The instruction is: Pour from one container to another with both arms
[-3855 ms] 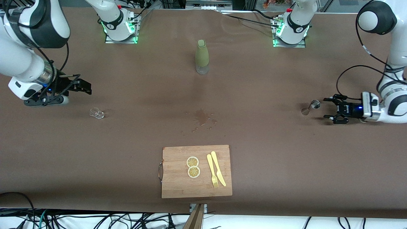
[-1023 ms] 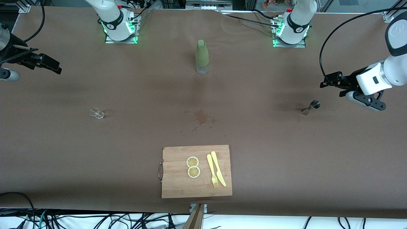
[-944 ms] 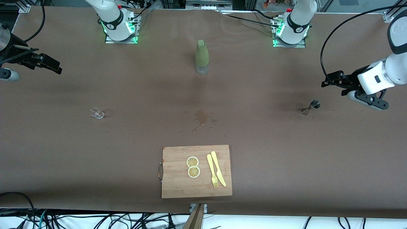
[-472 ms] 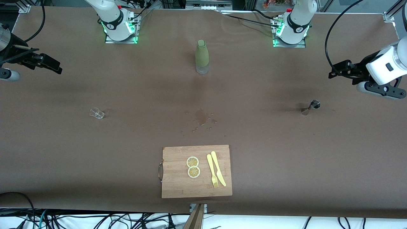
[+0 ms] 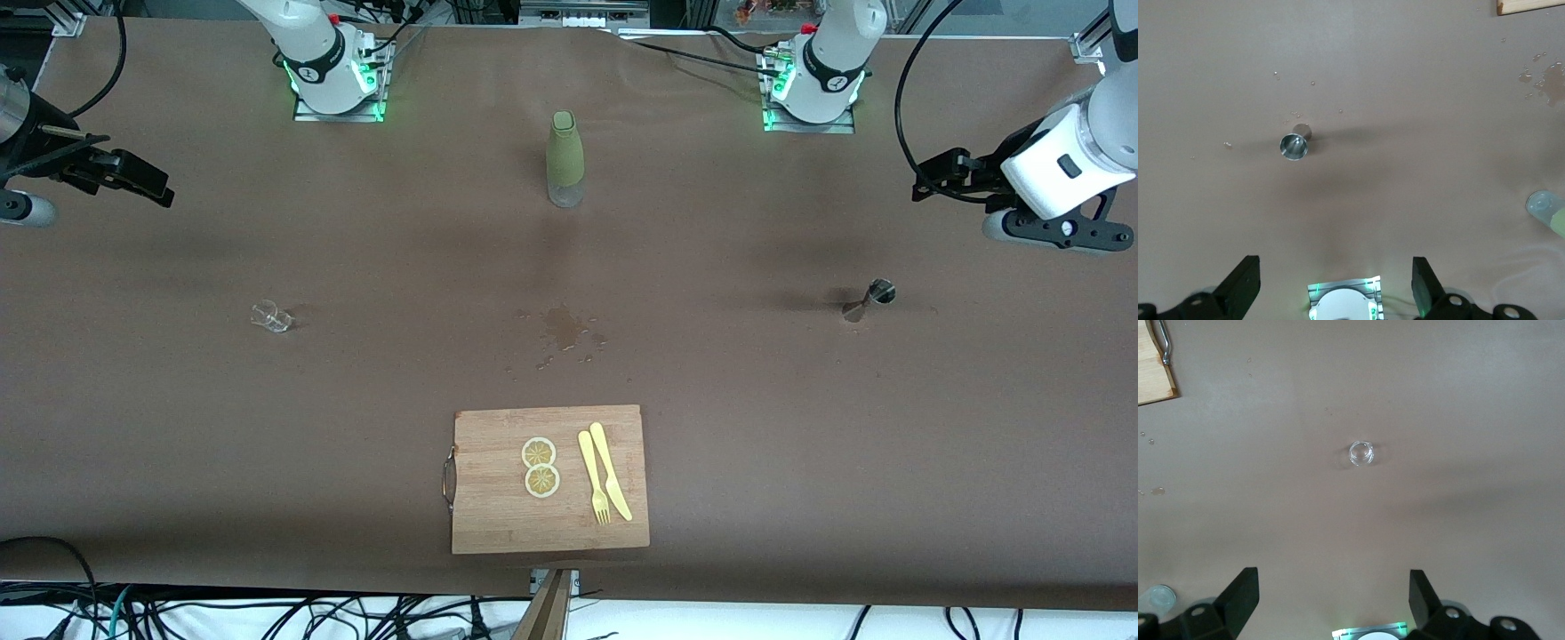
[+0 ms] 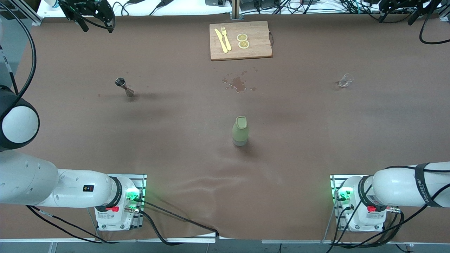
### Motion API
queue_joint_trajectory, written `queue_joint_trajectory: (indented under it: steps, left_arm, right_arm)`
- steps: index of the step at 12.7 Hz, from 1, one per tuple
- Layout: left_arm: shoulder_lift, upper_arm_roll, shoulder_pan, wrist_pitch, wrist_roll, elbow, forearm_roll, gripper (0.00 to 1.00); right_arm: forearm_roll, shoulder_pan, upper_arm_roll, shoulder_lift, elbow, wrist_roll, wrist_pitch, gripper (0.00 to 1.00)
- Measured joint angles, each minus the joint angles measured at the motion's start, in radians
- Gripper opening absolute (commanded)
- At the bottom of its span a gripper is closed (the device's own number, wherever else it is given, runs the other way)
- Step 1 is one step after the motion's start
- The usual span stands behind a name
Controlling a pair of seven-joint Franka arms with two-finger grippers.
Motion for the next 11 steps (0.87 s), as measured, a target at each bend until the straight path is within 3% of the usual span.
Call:
queue_joint_trajectory:
  steps: [5, 11]
  left_arm:
    - [-0.003, 0.017, 0.0, -0.003, -0.005, -0.01, 0.049, 1.0]
    - [-0.11, -0.033, 0.005, 0.042, -0.048, -0.117, 0.052, 1.0]
  right_arm:
    - [0.0, 0.0, 0.0, 0.0, 0.0, -0.001, 0.0, 1.0]
    - [0.0, 0.0, 0.0, 0.0, 0.0, -0.004, 0.0, 1.0]
